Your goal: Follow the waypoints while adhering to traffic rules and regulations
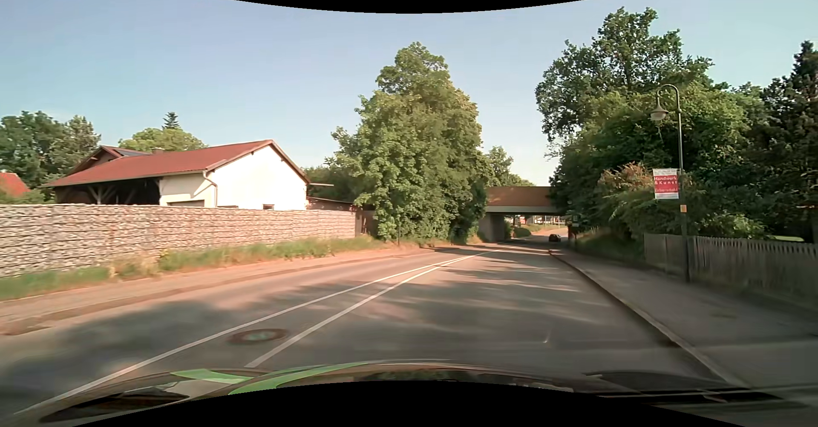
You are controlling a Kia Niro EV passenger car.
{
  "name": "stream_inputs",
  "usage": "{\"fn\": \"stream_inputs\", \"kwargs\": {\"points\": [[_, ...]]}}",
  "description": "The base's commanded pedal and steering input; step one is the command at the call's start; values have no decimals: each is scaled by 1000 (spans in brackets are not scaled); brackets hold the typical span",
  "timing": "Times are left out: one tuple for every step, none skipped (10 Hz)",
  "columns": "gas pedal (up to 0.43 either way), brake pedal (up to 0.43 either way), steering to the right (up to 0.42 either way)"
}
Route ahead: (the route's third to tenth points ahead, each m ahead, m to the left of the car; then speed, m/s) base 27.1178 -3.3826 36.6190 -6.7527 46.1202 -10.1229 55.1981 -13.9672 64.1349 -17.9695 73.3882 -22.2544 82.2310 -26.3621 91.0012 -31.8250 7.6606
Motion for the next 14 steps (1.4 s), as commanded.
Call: {"fn": "stream_inputs", "kwargs": {"points": [[248,0,185],[248,0,174],[260,0,162],[260,0,148],[260,0,136],[260,0,120],[260,0,104],[268,0,88],[268,0,75],[268,0,59],[268,0,42],[268,0,29],[268,0,19],[268,0,10]]}}
